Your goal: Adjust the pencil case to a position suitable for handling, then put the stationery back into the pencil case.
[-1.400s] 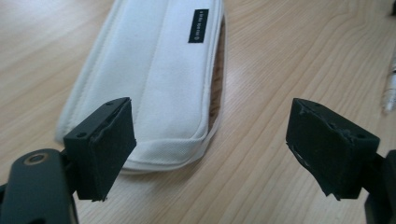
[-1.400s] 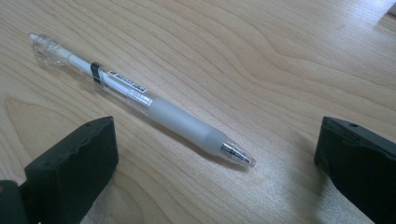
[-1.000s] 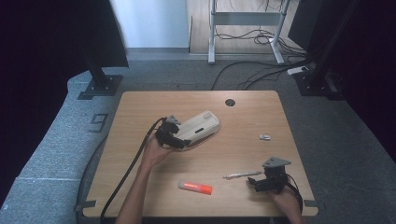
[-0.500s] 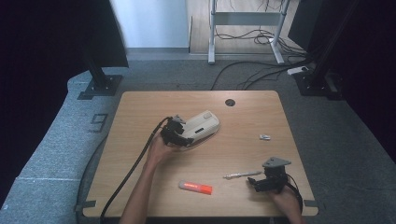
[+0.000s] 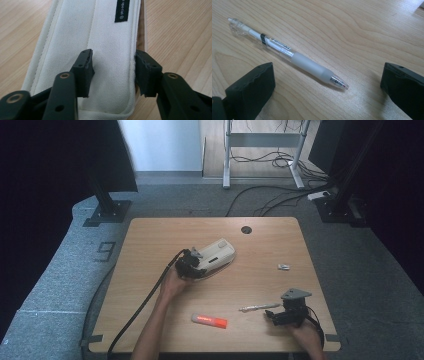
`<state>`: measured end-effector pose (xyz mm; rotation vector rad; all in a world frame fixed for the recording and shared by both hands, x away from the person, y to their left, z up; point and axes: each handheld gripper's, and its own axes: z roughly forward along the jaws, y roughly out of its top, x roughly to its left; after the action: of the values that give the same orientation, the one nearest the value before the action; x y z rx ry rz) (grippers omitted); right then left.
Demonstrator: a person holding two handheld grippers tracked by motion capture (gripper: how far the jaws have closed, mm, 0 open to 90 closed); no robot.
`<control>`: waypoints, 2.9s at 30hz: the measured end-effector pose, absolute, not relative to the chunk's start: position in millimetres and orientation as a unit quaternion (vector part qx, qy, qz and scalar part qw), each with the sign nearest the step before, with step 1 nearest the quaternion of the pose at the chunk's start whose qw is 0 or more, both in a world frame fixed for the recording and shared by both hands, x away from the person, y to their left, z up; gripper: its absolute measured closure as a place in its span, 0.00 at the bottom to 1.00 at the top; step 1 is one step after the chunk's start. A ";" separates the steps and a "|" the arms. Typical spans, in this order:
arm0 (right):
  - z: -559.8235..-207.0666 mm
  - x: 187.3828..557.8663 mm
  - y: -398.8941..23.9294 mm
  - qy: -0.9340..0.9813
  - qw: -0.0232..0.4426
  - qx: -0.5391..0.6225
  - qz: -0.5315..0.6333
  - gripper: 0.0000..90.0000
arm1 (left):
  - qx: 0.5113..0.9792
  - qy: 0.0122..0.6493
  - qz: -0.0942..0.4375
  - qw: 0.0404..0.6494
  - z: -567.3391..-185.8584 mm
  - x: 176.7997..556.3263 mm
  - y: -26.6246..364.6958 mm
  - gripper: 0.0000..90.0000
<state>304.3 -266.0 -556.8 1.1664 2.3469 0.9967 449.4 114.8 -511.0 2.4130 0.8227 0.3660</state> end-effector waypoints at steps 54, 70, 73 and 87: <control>-556.7 304.3 -266.0 0.825 0.168 0.410 0.350 0.00 | 0.870 0.338 0.070 0.351 -473.4 392.4 173.8 0.86; -556.7 304.3 -265.9 0.825 0.168 0.410 0.350 0.00 | 0.868 0.337 0.064 0.359 -472.6 368.0 184.9 0.86; -556.7 304.3 -265.9 0.825 0.168 0.410 0.350 0.00 | 0.869 0.336 0.063 0.359 -471.0 365.0 186.5 0.86; -556.7 304.3 -266.0 0.825 0.168 0.411 0.350 0.00 | 0.867 0.331 0.059 0.368 -473.1 363.1 190.6 0.86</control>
<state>304.3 -266.0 -556.7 1.1695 2.3455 0.9955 363.1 190.6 -473.1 2.2261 0.8513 0.1520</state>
